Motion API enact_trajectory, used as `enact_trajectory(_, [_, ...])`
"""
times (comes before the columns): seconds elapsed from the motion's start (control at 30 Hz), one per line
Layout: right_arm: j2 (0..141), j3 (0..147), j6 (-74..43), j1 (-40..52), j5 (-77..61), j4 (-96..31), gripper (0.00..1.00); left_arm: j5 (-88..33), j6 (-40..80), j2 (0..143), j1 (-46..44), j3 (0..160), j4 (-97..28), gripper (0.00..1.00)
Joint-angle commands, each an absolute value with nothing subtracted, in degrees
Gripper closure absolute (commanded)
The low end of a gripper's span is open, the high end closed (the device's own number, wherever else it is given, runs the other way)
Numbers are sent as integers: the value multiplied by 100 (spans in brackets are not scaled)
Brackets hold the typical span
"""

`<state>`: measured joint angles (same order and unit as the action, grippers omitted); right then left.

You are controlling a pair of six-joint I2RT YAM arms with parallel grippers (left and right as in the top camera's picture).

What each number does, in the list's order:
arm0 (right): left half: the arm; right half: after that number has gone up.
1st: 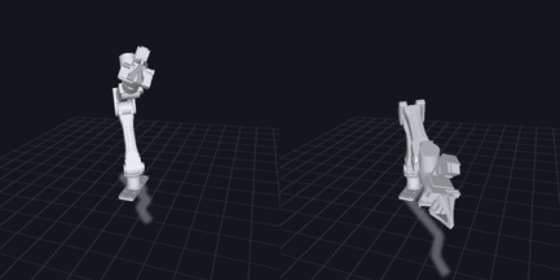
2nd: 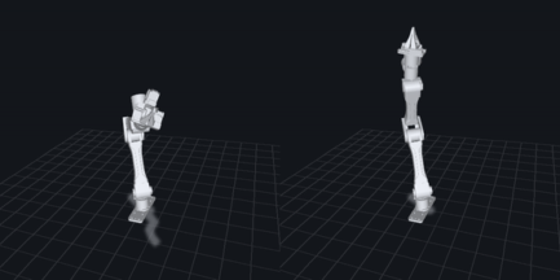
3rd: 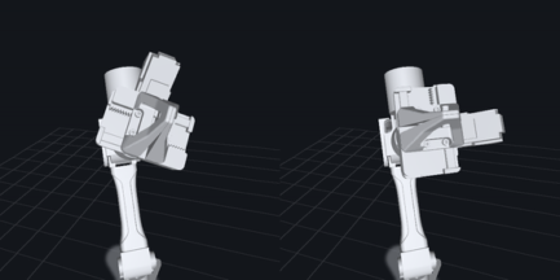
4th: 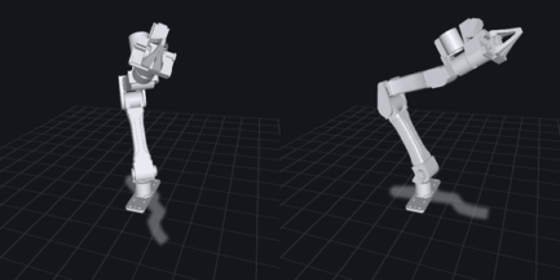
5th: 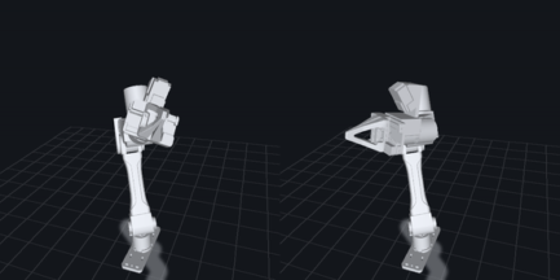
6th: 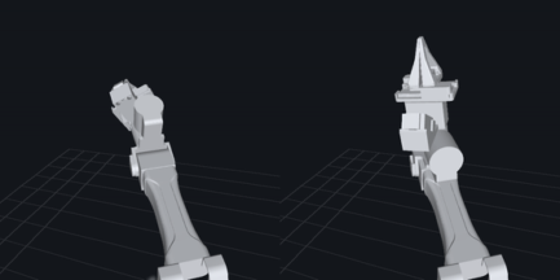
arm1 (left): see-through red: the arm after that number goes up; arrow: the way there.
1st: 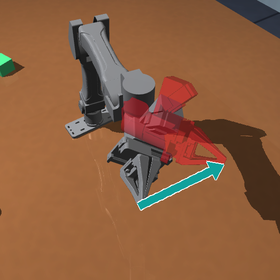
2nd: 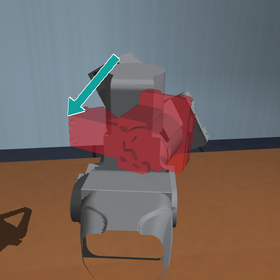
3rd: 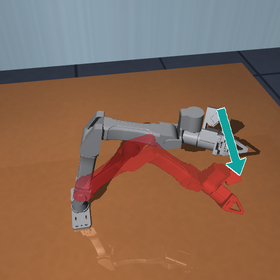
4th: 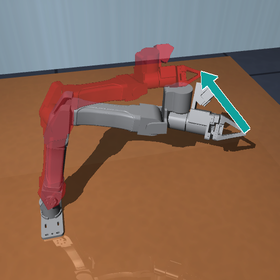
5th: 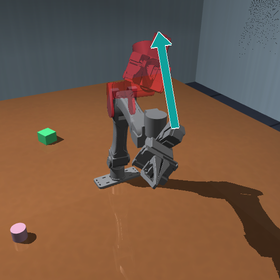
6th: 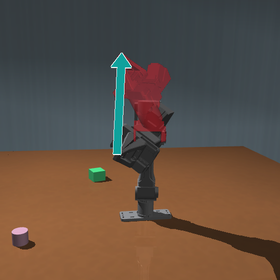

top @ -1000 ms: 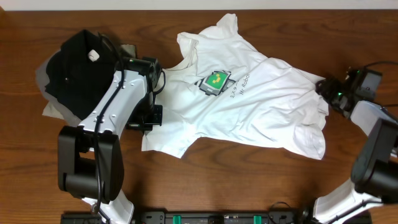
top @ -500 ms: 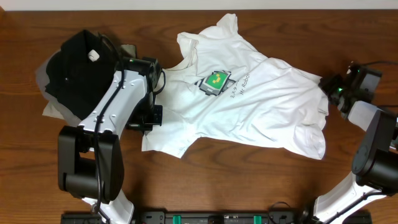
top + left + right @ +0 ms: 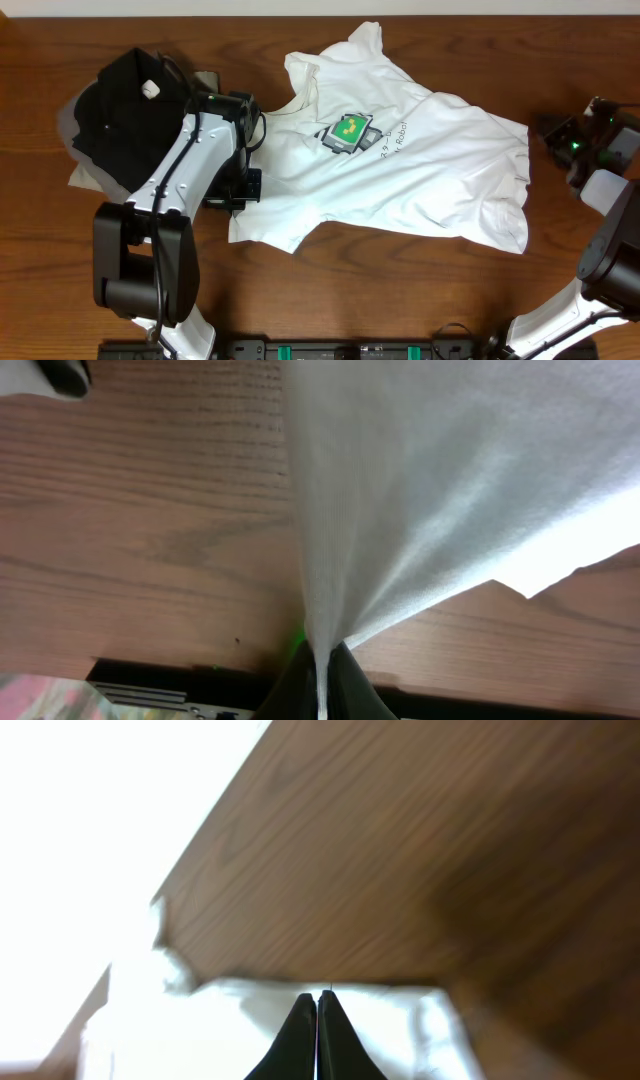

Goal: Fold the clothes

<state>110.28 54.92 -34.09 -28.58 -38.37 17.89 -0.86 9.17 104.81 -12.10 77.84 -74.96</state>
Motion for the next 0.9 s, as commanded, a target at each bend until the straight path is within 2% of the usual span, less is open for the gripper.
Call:
enact_trajectory(0.0, [11067,5572,-3385,-2724,-5070,1769,99,10,888,10490,-1212,7745,-7511,94])
enact_trajectory(0.1, [11059,5572,-3157,-2657,-4965,1767,89,10,888,10490,-1212,7745,-7516,94])
enact_trajectory(0.17, [11059,5572,-3157,-2707,-4392,1643,68,10,888,10490,-1212,7745,-7518,94])
enact_trajectory(0.27, [11074,5572,-3162,-2788,-3765,1509,56,10,888,10490,-1212,7745,-7518,94])
enact_trajectory(0.4, [11107,5572,-3164,-2794,-3229,1424,48,10,888,10490,-1212,7745,-7496,94])
enact_trajectory(0.6, [11308,5572,-3245,-2613,-2696,1463,44,8,888,10490,-1212,7747,-7432,94])
enact_trajectory(0.77, [11644,5572,-3483,-2388,-2499,1885,52,8,888,10490,-1212,7747,-7432,94])
enact_trajectory(0.87, [11828,5575,-3704,-2270,-2333,2016,52,8,888,10490,-1212,7747,-7435,94])
